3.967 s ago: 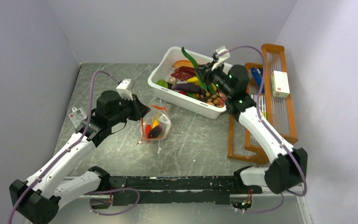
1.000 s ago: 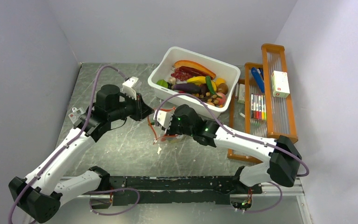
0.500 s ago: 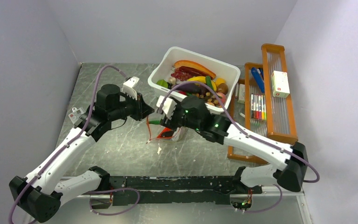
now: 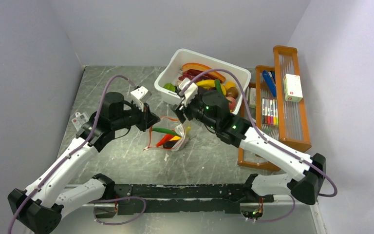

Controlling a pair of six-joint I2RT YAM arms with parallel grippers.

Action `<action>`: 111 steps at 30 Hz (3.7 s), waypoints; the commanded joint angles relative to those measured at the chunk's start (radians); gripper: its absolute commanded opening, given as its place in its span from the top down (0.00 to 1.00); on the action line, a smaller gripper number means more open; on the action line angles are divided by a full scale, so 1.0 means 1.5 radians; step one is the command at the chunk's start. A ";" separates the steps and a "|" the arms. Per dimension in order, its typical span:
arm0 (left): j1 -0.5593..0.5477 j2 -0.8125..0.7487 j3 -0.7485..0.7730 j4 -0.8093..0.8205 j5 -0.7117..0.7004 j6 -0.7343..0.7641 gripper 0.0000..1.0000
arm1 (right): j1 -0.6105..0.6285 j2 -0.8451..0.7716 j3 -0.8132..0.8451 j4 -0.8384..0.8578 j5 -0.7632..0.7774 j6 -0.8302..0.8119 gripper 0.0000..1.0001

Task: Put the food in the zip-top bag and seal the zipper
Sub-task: Pick up the fake vegetable from the bin.

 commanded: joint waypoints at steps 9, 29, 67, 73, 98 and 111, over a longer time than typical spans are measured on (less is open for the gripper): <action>0.003 -0.086 -0.052 0.015 -0.054 0.142 0.93 | -0.194 0.182 0.079 0.031 0.015 0.043 0.38; 0.004 -0.099 -0.106 0.060 -0.192 0.113 0.93 | -0.378 0.630 0.472 -0.104 0.042 -0.132 0.41; 0.006 -0.103 -0.108 0.055 -0.179 0.121 0.93 | -0.435 0.818 0.638 -0.165 -0.086 -0.205 0.28; 0.006 -0.112 -0.111 0.058 -0.183 0.121 0.93 | -0.435 0.765 0.632 -0.221 -0.220 -0.204 0.34; 0.011 -0.088 -0.113 0.067 -0.206 0.127 0.93 | -0.439 0.695 0.609 -0.226 0.013 -0.004 0.42; 0.031 -0.068 -0.116 0.089 -0.198 0.126 0.93 | -0.439 0.664 0.639 -0.342 -0.136 -0.070 0.44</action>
